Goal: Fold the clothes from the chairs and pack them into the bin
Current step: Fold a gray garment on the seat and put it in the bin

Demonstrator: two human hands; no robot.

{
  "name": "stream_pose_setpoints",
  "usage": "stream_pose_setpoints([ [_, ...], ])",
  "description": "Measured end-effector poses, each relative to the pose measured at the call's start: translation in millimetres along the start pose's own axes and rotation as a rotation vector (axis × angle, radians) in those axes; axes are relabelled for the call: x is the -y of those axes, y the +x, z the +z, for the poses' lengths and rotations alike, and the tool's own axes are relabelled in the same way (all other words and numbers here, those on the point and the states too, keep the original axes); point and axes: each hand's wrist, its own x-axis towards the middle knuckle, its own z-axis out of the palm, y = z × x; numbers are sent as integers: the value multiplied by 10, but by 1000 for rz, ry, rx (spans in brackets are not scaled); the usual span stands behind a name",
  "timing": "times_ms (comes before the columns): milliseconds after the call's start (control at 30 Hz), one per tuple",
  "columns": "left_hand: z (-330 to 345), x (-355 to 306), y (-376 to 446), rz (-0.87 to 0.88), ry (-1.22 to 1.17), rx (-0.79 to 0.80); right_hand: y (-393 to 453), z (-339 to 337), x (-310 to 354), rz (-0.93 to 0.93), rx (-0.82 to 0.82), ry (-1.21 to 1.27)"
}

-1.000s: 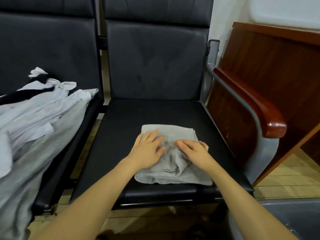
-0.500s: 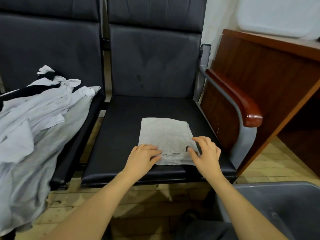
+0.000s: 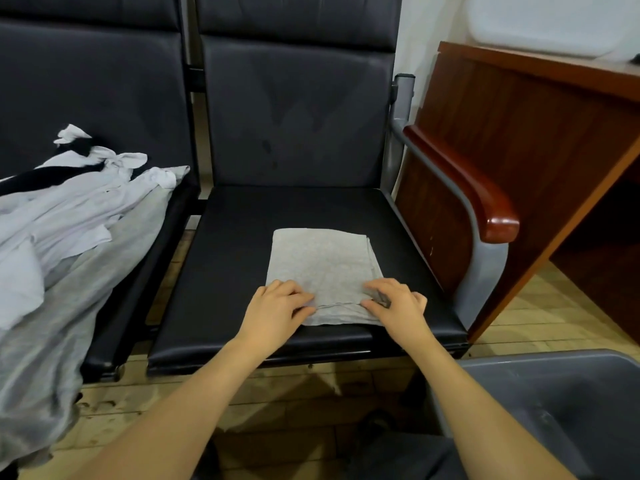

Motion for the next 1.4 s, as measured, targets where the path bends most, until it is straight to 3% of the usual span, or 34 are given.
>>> stream_pose_setpoints([
  [167,26,-23,24,-87,-65,-1,31,-5,7,-124,-88,-54],
  [300,-41,-50,65,5,-90,-222,24,-185,16,-361,-368,-143],
  [367,-88,-45,77,69,-80,-241,-1,-278,-50,-477,-360,-243],
  [433,-81,10,40,189,-19,-133,-56,-310,-168,-517,-236,-323],
  [533,-40,73,-51,274,36,-4,-170,-296,-280,-443,-61,-329],
  [667,-118,4,-48,224,24,-12,-182,-319,-197,-322,20,-295],
  [767,-165,-62,36,56,-12,-97,-65,-276,-62,-191,-19,-36],
  [867,-163,-71,220,-138,36,-145,168,-200,27,-63,-82,44],
  [1067,19,12,544,-533,75,118,663,-29,6,160,58,-107],
  [1167,115,95,609,-489,55,108,827,23,49,207,124,-212],
  [1267,99,158,603,-478,-138,96,930,71,121,282,236,-164],
  [1400,-18,102,497,-452,-325,98,776,66,212,160,244,-92],
])
